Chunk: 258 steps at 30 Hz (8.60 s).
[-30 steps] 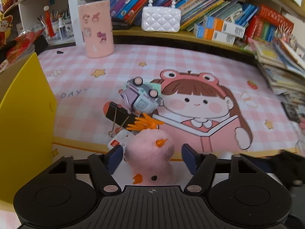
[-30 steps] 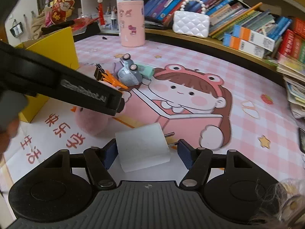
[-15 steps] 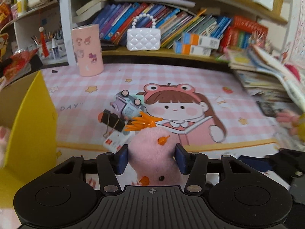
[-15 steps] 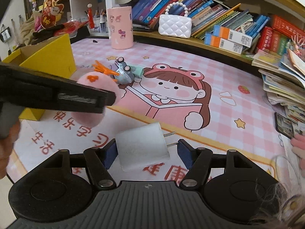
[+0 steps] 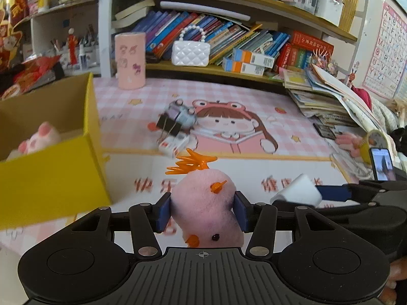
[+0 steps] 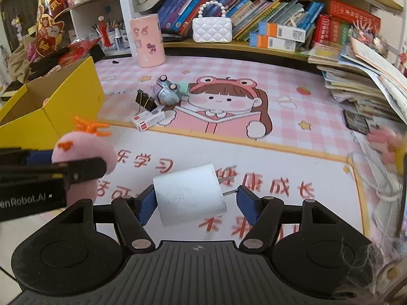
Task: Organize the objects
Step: 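Carry the chick plush and white charger over the yellow box with both tools, then open both tools to drop the chick plush and charger into the box, then withdraw both open tools from the box back over the table, then move both open tools toward the small white box and black binder clip, then grasp the small white cat-print box with the left tool while the right tool grasps the black binder clip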
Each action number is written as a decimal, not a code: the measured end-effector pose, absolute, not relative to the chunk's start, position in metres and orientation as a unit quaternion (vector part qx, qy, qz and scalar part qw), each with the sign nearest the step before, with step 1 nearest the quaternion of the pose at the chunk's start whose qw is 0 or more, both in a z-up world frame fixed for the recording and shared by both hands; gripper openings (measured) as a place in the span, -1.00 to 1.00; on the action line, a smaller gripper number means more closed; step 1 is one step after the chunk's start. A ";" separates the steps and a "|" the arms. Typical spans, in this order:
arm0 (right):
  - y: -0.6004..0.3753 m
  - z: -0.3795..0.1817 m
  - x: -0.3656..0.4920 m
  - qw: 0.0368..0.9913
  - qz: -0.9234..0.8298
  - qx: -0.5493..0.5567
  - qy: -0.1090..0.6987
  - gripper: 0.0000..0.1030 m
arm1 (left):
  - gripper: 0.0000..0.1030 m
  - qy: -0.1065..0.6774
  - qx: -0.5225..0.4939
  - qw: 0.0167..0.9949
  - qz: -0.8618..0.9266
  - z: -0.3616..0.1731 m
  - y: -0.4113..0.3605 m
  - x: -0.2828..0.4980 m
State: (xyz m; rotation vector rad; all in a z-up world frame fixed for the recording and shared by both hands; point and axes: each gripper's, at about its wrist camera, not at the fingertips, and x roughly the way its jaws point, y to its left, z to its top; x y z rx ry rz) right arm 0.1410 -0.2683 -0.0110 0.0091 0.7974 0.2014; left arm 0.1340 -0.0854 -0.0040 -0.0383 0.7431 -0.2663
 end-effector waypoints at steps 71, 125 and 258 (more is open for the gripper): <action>-0.046 0.025 0.055 0.915 0.209 -0.044 0.343 0.25 | -0.04 0.247 -0.074 0.965 -0.042 0.046 0.132 0.032; 0.012 0.041 0.273 0.895 0.287 -0.091 0.328 0.38 | 0.71 0.253 -0.017 0.966 0.051 0.031 0.119 0.150; -0.307 -0.002 0.195 0.942 0.070 0.038 0.325 0.11 | -0.43 0.344 0.005 0.937 -0.055 -0.014 -0.128 0.212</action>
